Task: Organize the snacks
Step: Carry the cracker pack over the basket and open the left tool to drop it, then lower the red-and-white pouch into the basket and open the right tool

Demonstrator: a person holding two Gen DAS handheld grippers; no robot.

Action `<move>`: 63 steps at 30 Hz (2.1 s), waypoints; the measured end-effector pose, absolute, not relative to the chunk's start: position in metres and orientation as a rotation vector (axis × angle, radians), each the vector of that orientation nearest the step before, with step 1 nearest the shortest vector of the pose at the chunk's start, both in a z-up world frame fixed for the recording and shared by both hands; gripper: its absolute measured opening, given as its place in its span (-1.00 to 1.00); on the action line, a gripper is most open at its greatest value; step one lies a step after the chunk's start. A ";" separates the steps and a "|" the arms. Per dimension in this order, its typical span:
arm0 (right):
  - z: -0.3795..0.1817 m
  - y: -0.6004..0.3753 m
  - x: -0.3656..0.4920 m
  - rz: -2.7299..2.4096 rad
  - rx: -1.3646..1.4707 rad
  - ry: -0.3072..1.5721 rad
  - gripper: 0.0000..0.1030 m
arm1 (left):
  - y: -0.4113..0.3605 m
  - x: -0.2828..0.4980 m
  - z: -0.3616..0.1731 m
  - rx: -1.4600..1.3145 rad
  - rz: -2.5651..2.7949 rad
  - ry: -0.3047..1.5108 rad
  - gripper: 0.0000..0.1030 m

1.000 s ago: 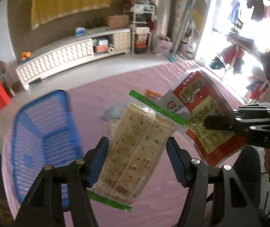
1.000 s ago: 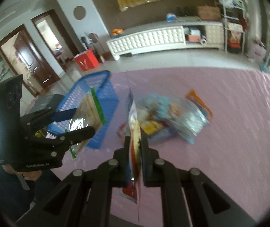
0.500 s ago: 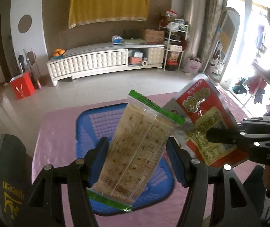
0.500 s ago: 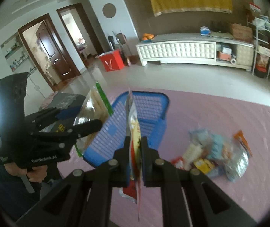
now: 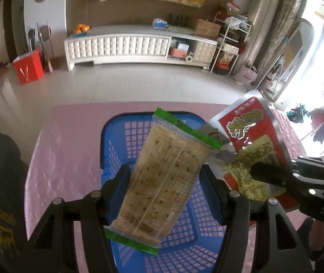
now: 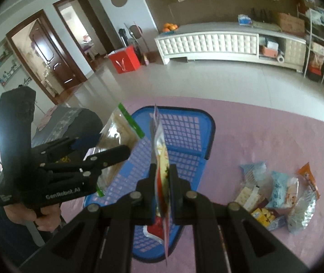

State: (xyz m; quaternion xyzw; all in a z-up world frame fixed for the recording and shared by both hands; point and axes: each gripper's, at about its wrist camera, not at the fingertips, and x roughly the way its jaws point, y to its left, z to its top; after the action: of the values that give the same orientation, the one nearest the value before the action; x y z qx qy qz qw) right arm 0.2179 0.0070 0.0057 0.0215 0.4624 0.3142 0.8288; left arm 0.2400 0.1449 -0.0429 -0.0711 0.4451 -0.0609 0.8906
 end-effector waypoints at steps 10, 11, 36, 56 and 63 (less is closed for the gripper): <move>0.001 0.012 0.223 0.661 0.024 0.993 -0.76 | 0.154 0.255 -0.059 -0.140 -0.093 0.953 0.18; 0.002 0.012 0.222 0.661 0.019 0.992 -0.76 | 0.154 0.256 -0.058 -0.128 -0.085 0.951 0.18; -0.007 0.080 0.241 0.726 -0.057 1.076 -0.76 | 0.211 0.213 -0.038 -0.139 -0.031 0.928 0.18; -0.051 0.132 0.272 0.692 -0.569 1.011 -0.17 | 0.200 0.233 -0.072 -0.086 -0.069 0.984 0.18; -0.025 0.110 0.254 0.662 -0.548 0.900 0.57 | 0.193 0.226 -0.067 -0.076 -0.056 0.965 0.28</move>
State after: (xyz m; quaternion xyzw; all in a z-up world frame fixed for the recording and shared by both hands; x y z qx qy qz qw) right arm 0.2545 0.1101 -0.0253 -0.2567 0.4213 0.3100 0.8127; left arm 0.2258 0.1930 -0.0668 -0.0367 0.4638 -0.0267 0.8848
